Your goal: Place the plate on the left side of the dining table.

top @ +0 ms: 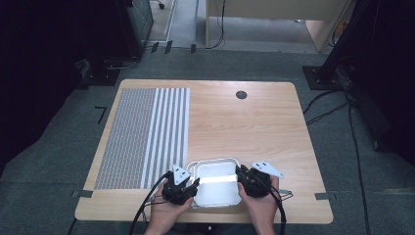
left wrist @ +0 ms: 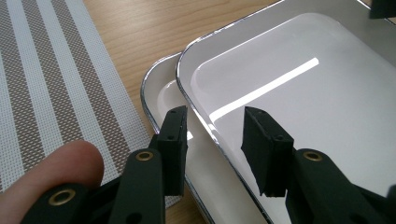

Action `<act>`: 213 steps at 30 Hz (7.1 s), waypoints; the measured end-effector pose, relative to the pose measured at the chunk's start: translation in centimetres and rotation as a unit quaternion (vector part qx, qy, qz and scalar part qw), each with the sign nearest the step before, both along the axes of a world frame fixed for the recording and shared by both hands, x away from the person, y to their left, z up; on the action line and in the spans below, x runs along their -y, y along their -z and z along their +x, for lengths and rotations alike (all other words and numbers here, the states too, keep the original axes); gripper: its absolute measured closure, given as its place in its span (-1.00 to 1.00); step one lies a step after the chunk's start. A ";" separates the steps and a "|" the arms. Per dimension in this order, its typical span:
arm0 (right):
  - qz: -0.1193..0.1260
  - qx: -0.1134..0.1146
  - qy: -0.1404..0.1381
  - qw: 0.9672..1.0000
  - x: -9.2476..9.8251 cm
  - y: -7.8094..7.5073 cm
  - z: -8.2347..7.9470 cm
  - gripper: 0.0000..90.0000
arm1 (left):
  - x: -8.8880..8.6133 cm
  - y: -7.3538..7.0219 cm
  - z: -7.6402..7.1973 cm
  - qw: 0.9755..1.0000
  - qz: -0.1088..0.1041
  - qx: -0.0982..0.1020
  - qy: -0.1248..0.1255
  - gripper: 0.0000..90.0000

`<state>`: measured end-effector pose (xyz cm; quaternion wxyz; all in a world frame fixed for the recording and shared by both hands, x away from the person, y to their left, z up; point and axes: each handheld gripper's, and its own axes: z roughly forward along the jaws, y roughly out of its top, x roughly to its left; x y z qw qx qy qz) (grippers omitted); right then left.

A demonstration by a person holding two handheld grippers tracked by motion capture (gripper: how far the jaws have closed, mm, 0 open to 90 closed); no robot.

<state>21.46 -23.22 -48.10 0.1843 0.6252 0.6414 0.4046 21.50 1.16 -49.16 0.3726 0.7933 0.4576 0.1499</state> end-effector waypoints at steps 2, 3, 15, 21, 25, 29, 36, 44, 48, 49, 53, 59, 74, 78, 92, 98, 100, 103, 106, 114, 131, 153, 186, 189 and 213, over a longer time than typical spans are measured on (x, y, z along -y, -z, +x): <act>-0.006 -0.008 0.001 1.000 -0.2 0.3 0.3 0.72 | 0.1 0.1 -0.1 1.000 0.002 -0.001 0.002 0.36; -0.010 -0.011 0.005 1.000 -0.3 0.5 0.4 0.73 | 0.2 0.1 -0.1 1.000 0.002 -0.002 0.003 0.36; 0.001 -0.004 0.054 0.999 0.1 0.5 0.0 0.95 | 0.4 0.4 -0.1 1.000 0.006 -0.005 0.016 0.33; -0.004 -0.004 0.057 0.998 0.2 0.6 -0.1 0.94 | 0.7 0.6 -0.3 1.000 0.008 -0.009 0.022 0.31; -0.004 -0.011 0.057 0.998 0.3 0.9 -0.2 0.93 | 0.8 0.6 -0.4 1.000 0.008 -0.008 0.028 0.29; -0.004 -0.013 0.056 0.998 0.3 1.0 -0.2 0.93 | 0.8 0.5 -0.4 1.000 0.008 -0.008 0.028 0.29; 0.015 -0.018 0.055 0.998 0.5 1.2 -0.2 0.94 | 1.1 0.6 -0.6 0.999 0.011 -0.008 0.032 0.29; 0.040 -0.024 0.068 0.997 0.7 1.2 -0.4 0.98 | 1.6 0.4 -1.0 1.000 0.019 0.004 0.018 0.52; 0.049 -0.033 0.072 0.996 0.8 1.1 -0.4 0.98 | 1.8 0.2 -1.1 1.000 0.025 0.008 0.013 0.55; 0.052 -0.035 0.072 0.995 0.9 1.1 -0.4 0.98 | 1.8 0.1 -1.0 1.000 0.024 0.007 0.014 0.55; 0.076 -0.045 0.074 0.993 1.3 0.7 -0.3 0.98 | 1.6 -0.4 -0.9 1.000 0.013 0.004 0.015 0.59; 0.084 -0.050 0.071 0.993 1.4 0.3 0.0 0.99 | 1.5 -0.8 -0.5 1.000 0.018 0.008 0.016 0.60; 0.113 -0.057 0.064 0.990 0.2 -0.9 1.8 1.00 | -0.4 -3.0 1.1 1.000 0.004 0.023 -0.003 0.66; 0.118 -0.051 0.061 0.990 -0.6 -1.4 2.5 1.00 | -1.3 -3.6 1.7 1.000 0.000 0.026 -0.010 0.66; 0.125 -0.038 0.043 0.991 -5.2 -2.9 5.6 1.00 | -5.9 -5.0 3.8 0.997 -0.019 0.039 -0.057 0.69; 0.131 -0.046 0.033 0.990 -7.9 -3.4 7.3 1.00 | -8.3 -5.4 5.0 0.995 -0.012 0.046 -0.082 0.69; 0.134 -0.051 0.025 0.989 -9.2 -3.4 8.1 1.00 | -9.0 -5.4 5.3 0.995 -0.010 0.048 -0.091 0.69; 0.132 -0.051 0.023 0.990 -10.2 -3.5 8.7 1.00 | -9.9 -5.4 5.8 0.993 0.006 0.059 -0.104 0.68; 0.133 -0.054 0.022 0.989 -11.5 -3.4 9.5 1.00 | -11.1 -5.2 6.5 0.991 0.005 0.057 -0.117 0.68; 0.135 -0.074 0.012 0.988 -14.6 -3.0 12.1 1.00 | -13.5 -4.8 8.0 0.989 0.009 0.048 -0.141 0.68; 0.130 -0.104 0.010 0.986 -18.7 -0.8 16.5 1.00 | -16.2 -2.9 11.9 0.982 0.039 0.026 -0.184 0.68; 0.119 -0.134 0.039 0.983 -21.3 2.4 20.8 1.00 | -16.7 0.0 16.7 0.973 0.076 0.005 -0.218 0.59; 0.077 -0.035 0.014 0.996 -20.0 0.3 21.1 0.18 | -16.9 -0.6 16.4 0.972 0.056 0.011 -0.229 -0.02; 0.038 -0.012 0.004 0.999 -19.6 -0.4 20.7 0.14 | -16.8 -0.9 15.9 0.973 0.056 0.017 -0.225 -0.06; 0.007 0.021 -0.022 1.000 -13.0 -3.8 16.7 -0.38 | -17.5 -2.9 10.0 0.985 0.010 0.044 -0.165 -0.44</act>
